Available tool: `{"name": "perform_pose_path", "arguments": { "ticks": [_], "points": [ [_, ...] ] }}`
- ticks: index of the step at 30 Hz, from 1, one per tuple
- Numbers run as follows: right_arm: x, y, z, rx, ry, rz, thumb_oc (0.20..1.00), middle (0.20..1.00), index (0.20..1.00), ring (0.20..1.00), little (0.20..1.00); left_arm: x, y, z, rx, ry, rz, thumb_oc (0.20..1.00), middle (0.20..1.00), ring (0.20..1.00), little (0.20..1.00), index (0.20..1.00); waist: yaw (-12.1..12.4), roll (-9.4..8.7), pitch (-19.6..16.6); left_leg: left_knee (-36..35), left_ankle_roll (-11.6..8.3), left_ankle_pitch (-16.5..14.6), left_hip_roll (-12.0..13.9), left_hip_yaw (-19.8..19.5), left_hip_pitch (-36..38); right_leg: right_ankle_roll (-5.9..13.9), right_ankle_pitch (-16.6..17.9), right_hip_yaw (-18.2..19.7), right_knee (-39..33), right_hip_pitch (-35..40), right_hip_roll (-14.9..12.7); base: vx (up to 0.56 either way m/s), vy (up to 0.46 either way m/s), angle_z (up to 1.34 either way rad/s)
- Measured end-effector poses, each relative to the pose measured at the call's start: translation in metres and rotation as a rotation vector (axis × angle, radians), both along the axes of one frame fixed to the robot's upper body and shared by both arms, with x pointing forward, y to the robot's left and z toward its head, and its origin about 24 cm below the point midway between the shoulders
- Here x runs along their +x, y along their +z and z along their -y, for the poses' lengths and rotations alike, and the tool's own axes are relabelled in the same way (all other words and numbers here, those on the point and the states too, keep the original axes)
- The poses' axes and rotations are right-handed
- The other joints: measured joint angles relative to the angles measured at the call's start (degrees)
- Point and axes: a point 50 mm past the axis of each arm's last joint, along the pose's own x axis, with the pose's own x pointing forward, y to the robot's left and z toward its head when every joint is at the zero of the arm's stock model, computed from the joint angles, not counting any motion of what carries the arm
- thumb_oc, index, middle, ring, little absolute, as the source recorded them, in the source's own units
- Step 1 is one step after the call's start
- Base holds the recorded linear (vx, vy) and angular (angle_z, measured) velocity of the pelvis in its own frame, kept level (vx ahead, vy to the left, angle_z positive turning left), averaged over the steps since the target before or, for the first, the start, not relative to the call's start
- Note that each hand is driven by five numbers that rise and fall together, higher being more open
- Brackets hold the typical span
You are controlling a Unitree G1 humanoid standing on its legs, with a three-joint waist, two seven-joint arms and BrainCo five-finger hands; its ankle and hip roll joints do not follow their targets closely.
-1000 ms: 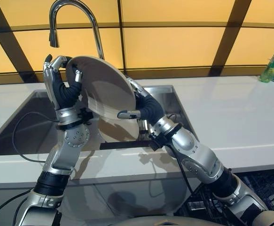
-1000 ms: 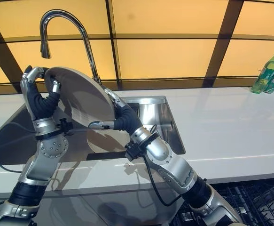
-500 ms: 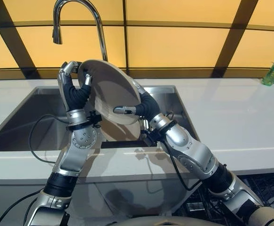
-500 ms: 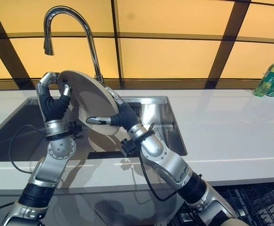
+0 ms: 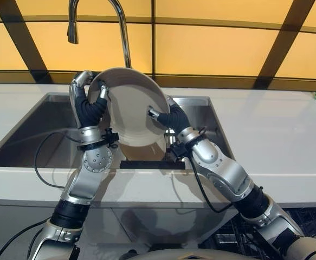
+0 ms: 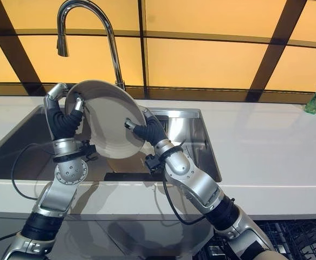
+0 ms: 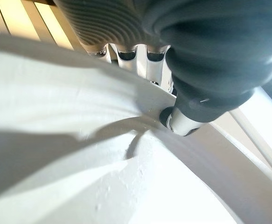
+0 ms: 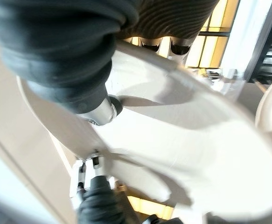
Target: Pick up plates and place into dishwasher.
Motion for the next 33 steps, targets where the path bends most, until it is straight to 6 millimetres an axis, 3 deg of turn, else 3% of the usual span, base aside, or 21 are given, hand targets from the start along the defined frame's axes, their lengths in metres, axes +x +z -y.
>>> {"name": "perform_pose_path", "arguments": {
  "ticks": [17, 18, 19, 26, 30, 33],
  "points": [
    [0.002, 0.001, 0.002, -0.016, 0.023, 0.003, 0.200, 0.200, 0.200, 0.200, 0.200, 0.000, 0.000, 0.000, -0.004, 0.001, 0.002, 0.219, 0.219, 0.219, 0.219, 0.219, 0.1, -0.29, 0.6, 0.0, 0.01, 0.0, 0.0, -0.5, 0.1, 0.00, -0.1, -0.5, 0.0, 0.5, 0.0, 0.00, 0.000, 0.00],
    [0.002, 0.001, 0.002, -0.016, 0.023, 0.003, 0.200, 0.200, 0.200, 0.200, 0.200, 0.000, 0.000, 0.000, -0.004, 0.001, 0.002, 0.664, 0.664, 0.664, 0.664, 0.664, 0.2, -0.29, 0.6, 0.0, 0.01, 0.0, 0.0, -0.5, 0.1, 0.01, -0.1, -0.5, 0.0, 0.5, 0.0, 0.00, 0.000, 0.00],
    [0.002, 0.001, 0.002, -0.017, 0.023, 0.003, 0.200, 0.200, 0.200, 0.200, 0.200, 0.000, 0.000, 0.000, -0.007, 0.003, 0.002, 1.000, 1.000, 1.000, 1.000, 1.000, 0.2, -0.29, 0.6, 0.0, 0.01, 0.0, 0.0, -0.5, 0.1, 0.00, -0.1, -0.5, 0.0, 0.5, 0.0, 0.00, 0.000, 0.00],
    [0.004, -0.002, 0.006, -0.058, 0.053, 0.002, 0.200, 0.200, 0.200, 0.200, 0.200, 0.001, 0.001, -0.008, -0.079, 0.006, -0.006, 1.000, 1.000, 1.000, 1.000, 1.000, 0.4, -0.28, 0.6, 0.0, 0.03, 0.0, 0.0, -0.7, 0.1, 0.00, -0.1, -0.7, 0.0, 0.7, 0.0, -0.01, -0.001, 0.01],
    [0.003, -0.002, 0.005, -0.064, 0.081, 0.005, 0.200, 0.200, 0.200, 0.200, 0.200, -0.002, 0.007, -0.026, -0.184, 0.073, 0.037, 1.000, 1.000, 1.000, 1.000, 1.000, 0.2, -0.27, 0.6, 0.0, 0.04, 0.0, 0.0, -0.7, 0.1, -0.01, -0.1, -0.7, 0.0, 0.7, 0.0, 0.00, 0.000, 0.00],
    [0.002, 0.000, 0.005, -0.057, 0.085, 0.013, 0.200, 0.200, 0.200, 0.200, 0.200, -0.003, 0.008, -0.029, -0.228, 0.089, 0.059, 1.000, 1.000, 1.000, 1.000, 1.000, 0.3, -0.27, 0.6, 0.0, 0.04, 0.0, 0.0, -0.7, 0.2, -0.01, -0.1, -0.7, 0.0, 0.7, 0.0, 0.00, 0.000, 0.00]
  ]
}}
